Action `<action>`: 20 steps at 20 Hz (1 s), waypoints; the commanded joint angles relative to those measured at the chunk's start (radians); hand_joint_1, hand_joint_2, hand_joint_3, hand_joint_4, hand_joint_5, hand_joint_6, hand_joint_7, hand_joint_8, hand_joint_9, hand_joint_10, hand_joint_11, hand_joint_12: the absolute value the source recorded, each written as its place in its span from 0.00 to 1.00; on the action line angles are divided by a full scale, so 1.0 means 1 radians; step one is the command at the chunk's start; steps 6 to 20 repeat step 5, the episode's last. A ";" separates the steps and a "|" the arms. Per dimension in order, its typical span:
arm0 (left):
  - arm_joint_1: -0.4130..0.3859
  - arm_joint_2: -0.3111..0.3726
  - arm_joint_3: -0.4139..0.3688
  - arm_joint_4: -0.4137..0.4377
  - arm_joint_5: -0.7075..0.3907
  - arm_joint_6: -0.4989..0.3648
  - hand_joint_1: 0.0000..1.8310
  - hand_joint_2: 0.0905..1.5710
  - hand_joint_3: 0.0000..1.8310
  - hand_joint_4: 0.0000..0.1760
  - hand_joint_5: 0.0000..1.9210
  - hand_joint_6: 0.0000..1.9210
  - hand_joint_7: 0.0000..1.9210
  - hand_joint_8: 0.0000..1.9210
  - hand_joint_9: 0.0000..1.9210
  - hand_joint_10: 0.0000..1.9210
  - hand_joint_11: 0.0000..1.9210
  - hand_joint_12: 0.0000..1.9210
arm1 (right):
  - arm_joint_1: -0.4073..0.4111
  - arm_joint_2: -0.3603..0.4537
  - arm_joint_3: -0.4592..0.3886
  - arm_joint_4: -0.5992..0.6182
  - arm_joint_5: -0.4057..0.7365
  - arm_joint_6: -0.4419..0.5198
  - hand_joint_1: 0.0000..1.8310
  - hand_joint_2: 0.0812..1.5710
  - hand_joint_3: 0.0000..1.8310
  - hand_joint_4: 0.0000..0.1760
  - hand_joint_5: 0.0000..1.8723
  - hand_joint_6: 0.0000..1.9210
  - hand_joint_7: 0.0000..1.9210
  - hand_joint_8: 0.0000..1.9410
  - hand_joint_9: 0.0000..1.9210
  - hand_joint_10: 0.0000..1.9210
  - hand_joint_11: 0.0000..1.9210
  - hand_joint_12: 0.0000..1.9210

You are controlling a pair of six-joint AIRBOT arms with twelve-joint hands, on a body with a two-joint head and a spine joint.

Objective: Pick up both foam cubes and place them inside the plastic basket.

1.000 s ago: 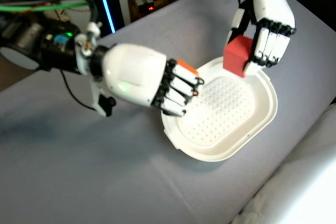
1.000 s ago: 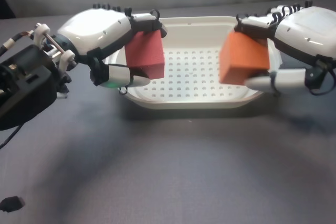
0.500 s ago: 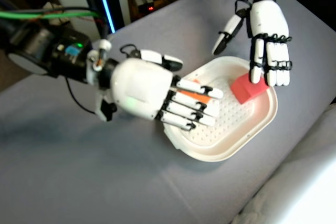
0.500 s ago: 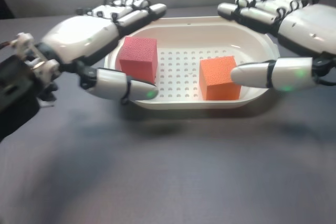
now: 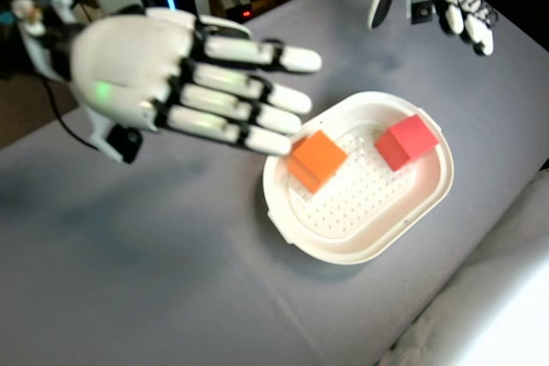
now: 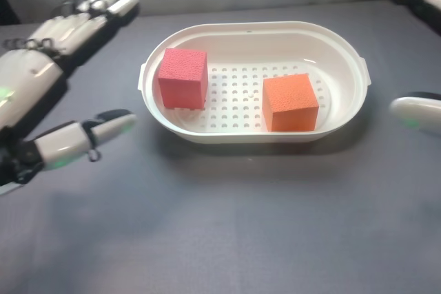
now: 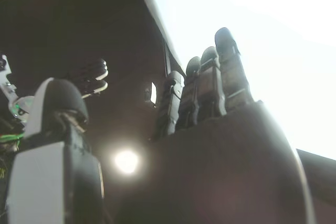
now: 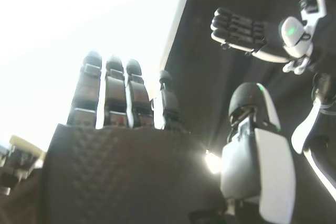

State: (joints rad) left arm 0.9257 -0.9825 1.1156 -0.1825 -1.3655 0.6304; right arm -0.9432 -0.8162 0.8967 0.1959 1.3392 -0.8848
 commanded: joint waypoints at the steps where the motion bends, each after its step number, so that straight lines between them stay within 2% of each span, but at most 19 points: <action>1: 0.010 0.020 -0.008 -0.026 -0.216 -0.003 0.47 0.80 0.00 0.38 0.03 0.00 0.01 0.00 0.04 0.01 0.00 0.37 | -0.017 0.022 -0.010 0.027 0.247 0.005 0.16 0.76 0.01 0.49 0.00 0.00 0.00 0.00 0.00 0.00 0.02 0.01; 2: 0.024 0.029 -0.020 -0.028 -0.254 -0.003 0.44 0.81 0.00 0.32 0.00 0.00 0.00 0.00 0.04 0.01 0.00 0.39 | -0.047 0.034 -0.023 0.038 0.299 0.005 0.15 0.76 0.00 0.42 0.00 0.00 0.00 0.00 0.00 0.00 0.00 0.09; 3: 0.033 0.036 -0.030 -0.027 -0.284 -0.002 0.41 0.82 0.00 0.46 0.00 0.00 0.00 0.00 0.01 0.01 0.00 0.31 | -0.068 0.043 -0.031 0.045 0.341 0.005 0.14 0.77 0.00 0.19 0.00 0.00 0.00 0.00 0.00 0.00 0.00 0.15; 4: 0.040 0.044 -0.040 -0.022 -0.321 0.005 0.38 0.82 0.00 0.45 0.00 0.00 0.00 0.00 0.02 0.01 0.00 0.30 | -0.085 0.052 -0.038 0.050 0.378 0.005 0.18 0.76 0.00 0.23 0.00 0.00 0.00 0.00 0.01 0.00 0.00 0.16; 5: 0.043 0.054 -0.052 -0.017 -0.358 0.020 0.34 0.79 0.00 0.51 0.00 0.00 0.00 0.00 0.03 0.01 0.00 0.32 | -0.094 0.060 -0.043 0.051 0.408 0.005 0.18 0.76 0.00 0.23 0.00 0.00 0.00 0.00 0.01 0.00 0.00 0.24; 20: 0.043 0.054 -0.052 -0.017 -0.358 0.020 0.34 0.79 0.00 0.51 0.00 0.00 0.00 0.00 0.03 0.01 0.00 0.32 | -0.094 0.060 -0.043 0.051 0.408 0.005 0.18 0.76 0.00 0.23 0.00 0.00 0.00 0.00 0.01 0.00 0.00 0.24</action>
